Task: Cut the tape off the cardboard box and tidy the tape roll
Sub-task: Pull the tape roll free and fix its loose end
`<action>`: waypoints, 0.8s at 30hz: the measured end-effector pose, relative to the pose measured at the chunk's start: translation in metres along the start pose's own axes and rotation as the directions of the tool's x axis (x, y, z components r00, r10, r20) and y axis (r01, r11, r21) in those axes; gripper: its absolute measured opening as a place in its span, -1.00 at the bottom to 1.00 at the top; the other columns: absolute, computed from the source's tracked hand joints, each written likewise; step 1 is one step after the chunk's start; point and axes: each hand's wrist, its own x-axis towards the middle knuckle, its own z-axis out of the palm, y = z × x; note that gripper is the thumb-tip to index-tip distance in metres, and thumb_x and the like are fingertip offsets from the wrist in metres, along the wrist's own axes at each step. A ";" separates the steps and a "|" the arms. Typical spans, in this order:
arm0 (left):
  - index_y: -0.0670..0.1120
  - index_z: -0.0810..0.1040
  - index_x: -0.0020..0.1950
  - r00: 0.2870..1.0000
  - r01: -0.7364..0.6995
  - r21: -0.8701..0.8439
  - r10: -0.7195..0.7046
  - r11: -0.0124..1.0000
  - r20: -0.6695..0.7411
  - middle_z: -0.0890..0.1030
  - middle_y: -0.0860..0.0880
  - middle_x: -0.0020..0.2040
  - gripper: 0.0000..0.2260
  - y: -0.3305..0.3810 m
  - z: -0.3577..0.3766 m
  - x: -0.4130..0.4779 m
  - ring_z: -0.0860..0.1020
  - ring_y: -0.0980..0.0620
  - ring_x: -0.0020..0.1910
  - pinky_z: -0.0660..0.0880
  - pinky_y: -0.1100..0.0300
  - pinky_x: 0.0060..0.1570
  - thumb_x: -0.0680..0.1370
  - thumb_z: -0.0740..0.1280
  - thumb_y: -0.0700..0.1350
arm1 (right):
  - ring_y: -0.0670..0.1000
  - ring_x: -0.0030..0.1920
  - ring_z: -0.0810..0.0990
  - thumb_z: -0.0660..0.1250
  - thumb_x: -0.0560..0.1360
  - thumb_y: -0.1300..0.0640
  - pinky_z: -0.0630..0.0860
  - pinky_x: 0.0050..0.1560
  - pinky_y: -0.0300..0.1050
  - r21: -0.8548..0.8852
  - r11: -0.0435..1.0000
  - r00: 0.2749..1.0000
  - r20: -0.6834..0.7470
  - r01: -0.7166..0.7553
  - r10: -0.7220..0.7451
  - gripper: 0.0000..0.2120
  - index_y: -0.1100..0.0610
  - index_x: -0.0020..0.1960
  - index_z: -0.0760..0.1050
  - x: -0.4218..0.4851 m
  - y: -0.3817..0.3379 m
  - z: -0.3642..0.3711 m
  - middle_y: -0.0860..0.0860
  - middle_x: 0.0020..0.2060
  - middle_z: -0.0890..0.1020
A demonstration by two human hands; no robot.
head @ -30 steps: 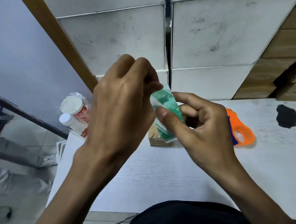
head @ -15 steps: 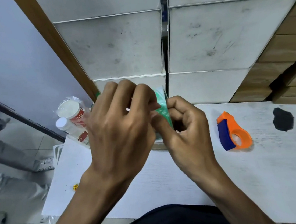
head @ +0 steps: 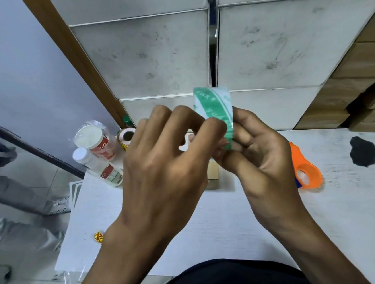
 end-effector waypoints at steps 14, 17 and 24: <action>-0.18 0.73 -0.18 0.975 -0.179 0.115 0.192 0.977 -0.116 0.67 -0.11 -0.32 -0.97 -0.008 -0.014 0.001 0.48 -0.14 -0.41 0.40 0.00 -0.40 0.46 0.50 -0.27 | 0.47 0.06 0.51 0.21 0.51 0.35 0.38 0.01 0.07 0.078 0.997 1.000 0.027 -0.011 0.009 -0.58 0.20 0.36 0.45 -0.004 -0.006 -0.002 0.15 0.09 0.69; -0.19 0.71 -0.21 0.978 -0.174 0.109 0.185 0.979 -0.098 0.65 -0.12 -0.32 -0.92 -0.008 -0.012 0.000 0.46 -0.14 -0.40 0.38 -0.01 -0.39 0.49 0.46 -0.28 | 0.28 0.06 0.64 0.25 0.53 0.35 0.50 0.03 0.01 0.017 1.000 0.999 0.045 0.018 -0.019 -0.59 0.22 0.36 0.43 -0.004 -0.008 -0.001 0.08 0.14 0.69; -0.17 0.63 -0.14 0.993 -0.020 0.012 0.018 1.000 0.118 0.59 -0.12 -0.24 -0.88 -0.008 -0.015 0.003 0.44 -0.18 -0.24 0.42 -0.13 -0.28 0.57 0.35 -0.23 | -0.05 0.14 0.67 0.26 0.55 0.33 0.53 0.15 -0.20 -0.100 0.993 0.997 0.051 0.063 -0.058 -0.60 0.10 0.36 0.42 -0.005 -0.007 0.004 -0.05 0.08 0.70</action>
